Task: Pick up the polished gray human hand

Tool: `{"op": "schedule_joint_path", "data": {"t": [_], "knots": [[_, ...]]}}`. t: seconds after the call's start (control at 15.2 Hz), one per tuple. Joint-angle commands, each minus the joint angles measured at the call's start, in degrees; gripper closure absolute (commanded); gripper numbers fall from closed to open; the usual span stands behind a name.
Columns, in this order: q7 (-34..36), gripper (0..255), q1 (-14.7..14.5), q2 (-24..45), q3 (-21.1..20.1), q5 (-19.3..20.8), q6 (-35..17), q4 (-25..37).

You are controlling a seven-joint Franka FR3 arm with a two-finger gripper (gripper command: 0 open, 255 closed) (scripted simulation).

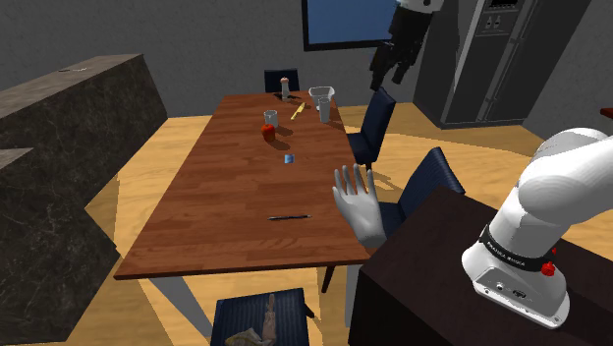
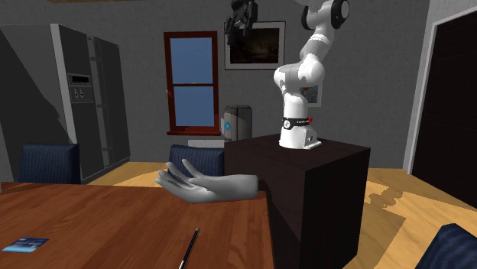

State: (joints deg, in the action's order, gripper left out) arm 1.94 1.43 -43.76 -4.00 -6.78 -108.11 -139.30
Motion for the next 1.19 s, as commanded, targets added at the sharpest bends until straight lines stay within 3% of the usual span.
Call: {"op": "schedule_joint_path", "data": {"t": [0.0, 0.53, 1.12], "knots": [[0.7, 0, 0.0, 1.0, -0.8, -0.4, -4.2, -3.2], [2.4, 0, 0.7, 10.3, -3.0, -1.1, -21.2, -11.4], [5.2, 0, 2.2, 28.4, -5.6, -0.4, -41.6, -14.4]]}}
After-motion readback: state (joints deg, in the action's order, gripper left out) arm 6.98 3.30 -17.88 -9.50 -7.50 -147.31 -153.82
